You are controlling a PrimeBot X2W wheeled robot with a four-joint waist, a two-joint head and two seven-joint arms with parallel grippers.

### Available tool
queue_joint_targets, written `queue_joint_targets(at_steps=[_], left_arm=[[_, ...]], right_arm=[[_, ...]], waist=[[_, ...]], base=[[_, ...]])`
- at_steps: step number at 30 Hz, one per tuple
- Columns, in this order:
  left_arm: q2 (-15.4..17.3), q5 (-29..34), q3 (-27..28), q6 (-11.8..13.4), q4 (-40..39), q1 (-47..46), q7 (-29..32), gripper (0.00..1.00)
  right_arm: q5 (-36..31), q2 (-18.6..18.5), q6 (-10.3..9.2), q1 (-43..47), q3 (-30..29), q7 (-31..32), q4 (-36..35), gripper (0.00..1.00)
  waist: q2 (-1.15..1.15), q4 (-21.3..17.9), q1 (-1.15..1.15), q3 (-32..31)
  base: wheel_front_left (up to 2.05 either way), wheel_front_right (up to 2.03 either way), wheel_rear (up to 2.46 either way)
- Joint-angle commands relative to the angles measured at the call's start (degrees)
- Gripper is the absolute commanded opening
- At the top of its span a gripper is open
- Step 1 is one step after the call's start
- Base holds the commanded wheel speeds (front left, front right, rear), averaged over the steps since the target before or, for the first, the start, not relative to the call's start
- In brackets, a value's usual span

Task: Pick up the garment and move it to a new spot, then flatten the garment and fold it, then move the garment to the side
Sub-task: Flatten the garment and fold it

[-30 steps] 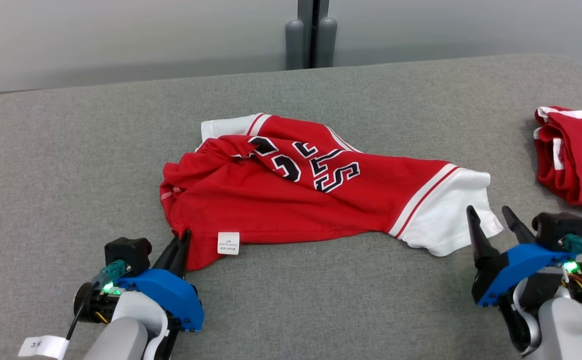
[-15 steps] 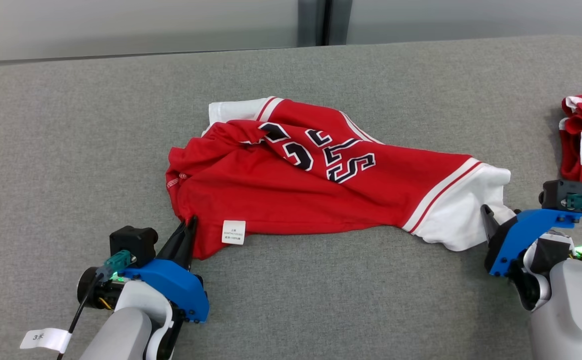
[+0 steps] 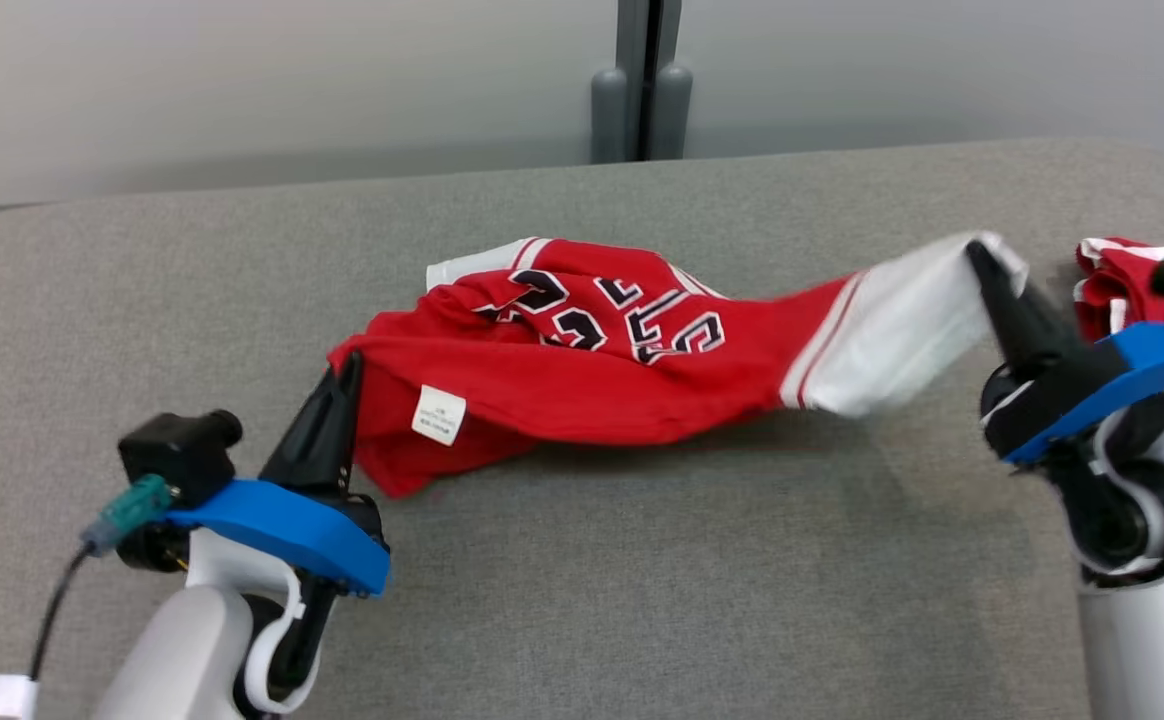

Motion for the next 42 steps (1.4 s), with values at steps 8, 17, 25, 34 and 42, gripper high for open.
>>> queue_joint_targets(at_steps=[8, 17, 25, 34, 42], left_arm=[[5.7, -9.1, 5.6, -1.7, -14.8, -5.1, 10.0, 0.0], [10.3, -14.4, 10.5, 1.2, -21.3, -16.3, 20.2, 0.0], [13.0, -11.4, 13.0, 2.9, -14.5, -28.5, 20.1, 0.0], [15.9, -3.7, 14.9, 2.6, -3.4, -48.1, 11.6, 0.0], [15.3, 0.1, 13.2, -0.7, 1.9, -52.8, 1.8, 0.0]], right_arm=[[5.1, -0.7, 0.04, -6.5, -1.4, 7.8, -19.5, 0.0], [6.7, 0.6, 0.04, -20.3, -5.6, 11.8, -16.8, 0.0], [2.7, 1.6, 0.04, -33.7, -6.5, 5.6, -2.8, 0.0], [5.3, 1.9, 0.04, -55.7, -3.6, -14.9, 11.2, 0.0], [9.8, -0.1, 0.04, -57.3, 5.3, -27.3, 14.1, 0.0]], waist=[[0.0, -1.6, 0.0, -2.4], [0.0, -1.9, 0.0, 0.3], [0.0, -3.6, 0.0, 9.5], [0.0, -6.2, 0.0, 19.4], [0.0, -6.5, 0.0, 21.7]], base=[[0.0, 0.0, 0.0], [0.0, 0.0, 0.0], [0.0, 0.0, 0.0], [0.0, 0.0, 0.0], [0.0, 0.0, 0.0]])
